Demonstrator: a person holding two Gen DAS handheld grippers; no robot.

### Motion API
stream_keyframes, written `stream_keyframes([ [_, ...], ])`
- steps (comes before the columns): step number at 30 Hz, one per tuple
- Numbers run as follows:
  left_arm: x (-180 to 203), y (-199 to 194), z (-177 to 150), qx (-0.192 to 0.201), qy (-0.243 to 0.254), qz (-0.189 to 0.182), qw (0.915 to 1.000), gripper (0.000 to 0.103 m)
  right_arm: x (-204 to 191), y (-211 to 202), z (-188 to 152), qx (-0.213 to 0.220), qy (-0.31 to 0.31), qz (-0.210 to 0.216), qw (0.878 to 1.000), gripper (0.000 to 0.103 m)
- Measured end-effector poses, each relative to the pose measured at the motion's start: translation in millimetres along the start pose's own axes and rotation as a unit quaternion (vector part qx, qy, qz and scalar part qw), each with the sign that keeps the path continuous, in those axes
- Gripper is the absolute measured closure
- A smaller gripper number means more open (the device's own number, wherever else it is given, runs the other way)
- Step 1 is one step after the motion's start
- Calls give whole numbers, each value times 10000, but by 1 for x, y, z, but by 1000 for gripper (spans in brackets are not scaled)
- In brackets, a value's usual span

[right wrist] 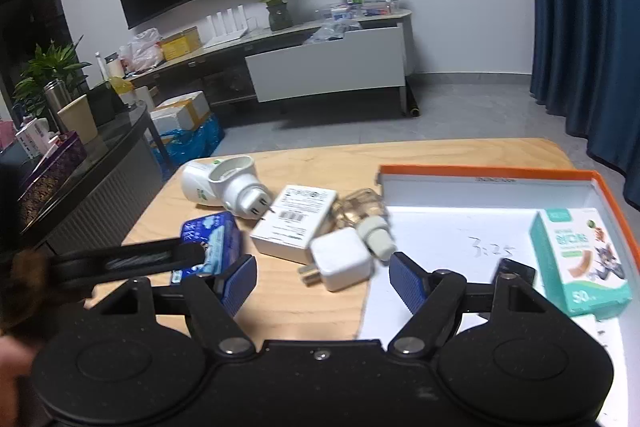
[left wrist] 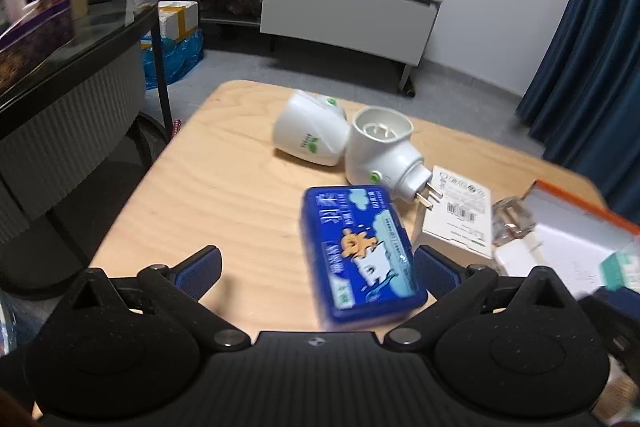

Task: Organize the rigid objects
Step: 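Grasp the blue toothbrush box with the left tool while the right tool releases it, then grasp the white adapter box with the right tool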

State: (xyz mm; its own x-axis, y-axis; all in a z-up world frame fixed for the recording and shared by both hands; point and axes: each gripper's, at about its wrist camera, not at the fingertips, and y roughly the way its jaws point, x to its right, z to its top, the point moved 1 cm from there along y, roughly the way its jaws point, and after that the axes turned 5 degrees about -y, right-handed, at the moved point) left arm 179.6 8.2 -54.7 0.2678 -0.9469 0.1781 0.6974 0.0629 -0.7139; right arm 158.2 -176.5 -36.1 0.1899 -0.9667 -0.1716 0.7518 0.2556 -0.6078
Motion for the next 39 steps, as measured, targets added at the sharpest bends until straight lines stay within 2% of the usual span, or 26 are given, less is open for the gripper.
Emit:
stream_keyframes([
  [2,6,10,-1,122,105,52,9999,0,4,-1,0,-6,-67,-95,9999,16],
  [5,7,20,2,-103,217,293,9993,0,11,-1,-1,-19,-121,-210,9997,15],
  [10,-7,27,-3,-7,298,315,9991,1,12,14,-1,-134,-156,-29,9998,15],
  [12,-8,28,-1,123,438,372,9983,9,8,22,0,-173,-243,34,9995,15],
  [14,-7,25,1,263,644,272,9972,40,3,34,2,-259,-265,64,9993,15],
  [18,-18,17,5,140,589,106,9981,40,-9,51,16,-241,-92,503,9984,15],
  [22,-30,2,1,254,521,87,9983,40,-28,87,31,-560,-216,409,9974,15],
  [24,-33,-5,-1,277,513,40,9983,40,-34,100,35,-583,-249,328,9974,14],
  [26,-37,-12,-3,305,484,16,9984,40,-41,115,38,-844,-321,274,9955,14],
  [30,-43,-14,-3,288,366,-26,9989,40,-47,138,39,-1114,-501,-30,9925,14],
  [33,-45,-13,-4,240,291,-44,9993,40,-48,145,39,-1011,-506,-136,9935,14],
  [34,-46,-14,-4,239,271,-58,9993,40,-50,145,37,-995,-604,-225,9930,17],
  [35,-48,-15,-5,242,269,-64,9993,40,-52,142,35,-946,-697,-293,9926,32],
  [39,-50,-21,-6,271,266,-98,9992,40,-54,115,15,-923,-738,-78,9930,32],
])
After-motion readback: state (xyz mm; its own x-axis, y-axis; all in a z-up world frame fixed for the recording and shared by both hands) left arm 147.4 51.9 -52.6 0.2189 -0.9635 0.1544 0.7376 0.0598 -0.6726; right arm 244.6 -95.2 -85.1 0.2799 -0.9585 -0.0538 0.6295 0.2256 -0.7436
